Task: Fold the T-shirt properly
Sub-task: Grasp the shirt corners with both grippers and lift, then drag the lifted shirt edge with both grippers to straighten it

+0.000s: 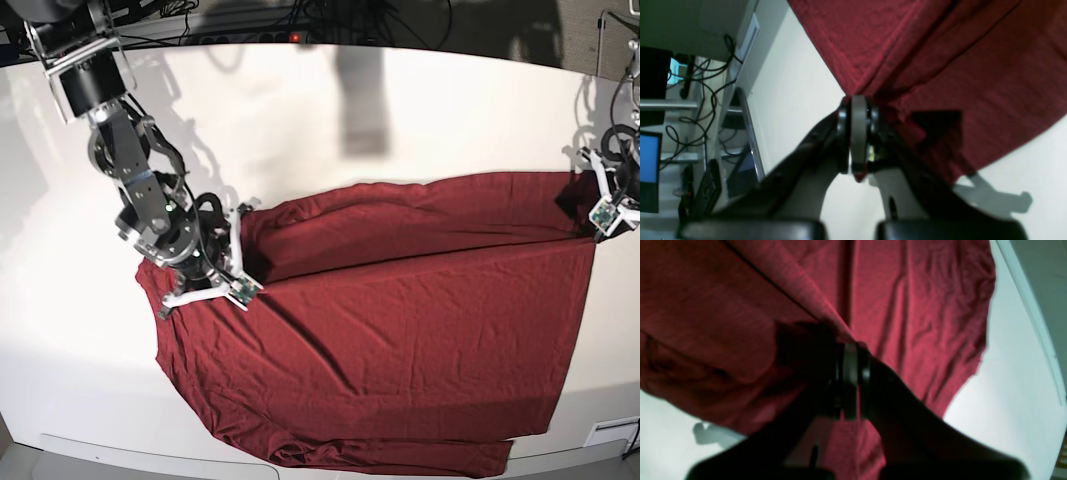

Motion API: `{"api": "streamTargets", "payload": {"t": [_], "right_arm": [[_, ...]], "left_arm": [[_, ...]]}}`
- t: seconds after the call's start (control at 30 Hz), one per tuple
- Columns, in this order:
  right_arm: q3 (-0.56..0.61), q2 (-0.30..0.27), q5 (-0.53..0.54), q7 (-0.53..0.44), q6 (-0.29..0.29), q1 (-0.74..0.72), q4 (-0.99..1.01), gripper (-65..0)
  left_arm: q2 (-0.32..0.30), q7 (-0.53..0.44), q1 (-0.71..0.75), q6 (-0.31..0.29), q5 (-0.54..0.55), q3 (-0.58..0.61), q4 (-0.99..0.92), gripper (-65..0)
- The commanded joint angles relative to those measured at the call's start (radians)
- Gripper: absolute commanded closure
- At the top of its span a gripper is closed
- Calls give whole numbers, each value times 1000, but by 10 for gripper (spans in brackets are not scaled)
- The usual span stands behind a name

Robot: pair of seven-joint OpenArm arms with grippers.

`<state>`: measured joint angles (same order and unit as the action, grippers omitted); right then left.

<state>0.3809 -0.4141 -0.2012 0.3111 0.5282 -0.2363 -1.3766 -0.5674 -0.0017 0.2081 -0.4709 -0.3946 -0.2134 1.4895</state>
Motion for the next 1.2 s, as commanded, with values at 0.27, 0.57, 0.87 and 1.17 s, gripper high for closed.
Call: {"api": "streamTargets", "payload": {"t": [0.27, 0.57, 0.87, 1.17], "right_arm": [[-8, 2, 0, 13, -7, -38, 15, -57], [-8, -1, 1, 21, -7, -38, 13, -302], [-8, -73, 165, 204, 46, -16, -151, -260], [-8, -166, 141, 233, 115, 122, -227, -261]], "left_arm": [[-21, -45, -15, 11, 4, -8, -24, -176], [-21, 29, -15, 50, 32, -8, -24, -232], [-20, 203, -9, -32, 55, -8, -9, -187], [-20, 225, 73, -132, 38, -8, 71, -205]]}}
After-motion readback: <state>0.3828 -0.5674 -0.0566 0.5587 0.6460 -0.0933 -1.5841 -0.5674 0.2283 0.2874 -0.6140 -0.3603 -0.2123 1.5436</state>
